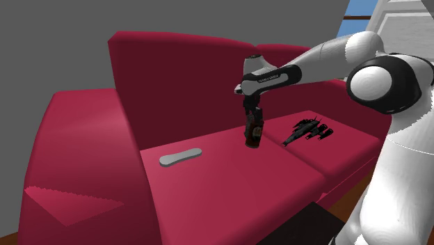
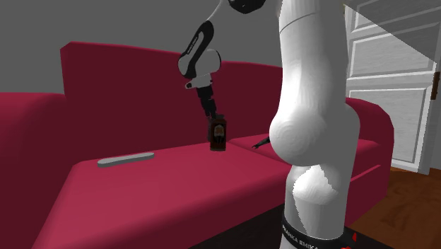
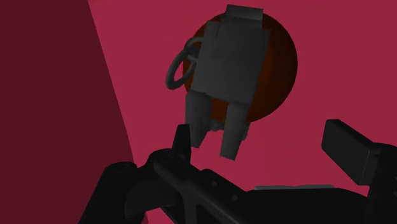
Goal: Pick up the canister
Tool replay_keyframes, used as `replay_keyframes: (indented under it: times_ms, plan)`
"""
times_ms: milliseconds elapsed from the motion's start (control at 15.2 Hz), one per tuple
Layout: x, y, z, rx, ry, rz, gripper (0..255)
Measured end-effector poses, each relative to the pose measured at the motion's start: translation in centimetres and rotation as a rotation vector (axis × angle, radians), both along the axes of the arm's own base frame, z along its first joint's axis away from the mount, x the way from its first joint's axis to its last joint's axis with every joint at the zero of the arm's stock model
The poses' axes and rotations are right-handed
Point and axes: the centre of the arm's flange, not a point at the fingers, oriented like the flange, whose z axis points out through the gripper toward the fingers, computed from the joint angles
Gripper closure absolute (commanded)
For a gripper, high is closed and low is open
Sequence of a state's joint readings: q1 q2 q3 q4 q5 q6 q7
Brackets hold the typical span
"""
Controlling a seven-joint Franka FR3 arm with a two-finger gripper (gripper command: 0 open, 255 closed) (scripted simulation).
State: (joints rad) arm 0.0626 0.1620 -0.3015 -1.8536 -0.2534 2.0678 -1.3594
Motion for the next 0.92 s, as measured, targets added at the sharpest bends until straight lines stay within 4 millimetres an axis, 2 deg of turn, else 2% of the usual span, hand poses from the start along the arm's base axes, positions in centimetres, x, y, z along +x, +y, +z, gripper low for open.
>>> replay_keyframes:
  times_ms: [264,330,594,792,924]
  plan:
    - [1.6,0.2,-1.4,-0.013,-0.104,0.03,0]
    - [1.5,0.2,-1.7,-0.016,-0.134,0.04,255]
    - [3.8,-0.3,-1.3,-0.025,-0.219,0.067,255]
    - [5.2,-1.1,-1.0,-0.016,-0.169,0.054,255]
    - [5.0,-0.5,-0.7,-0.011,-0.137,0.046,255]
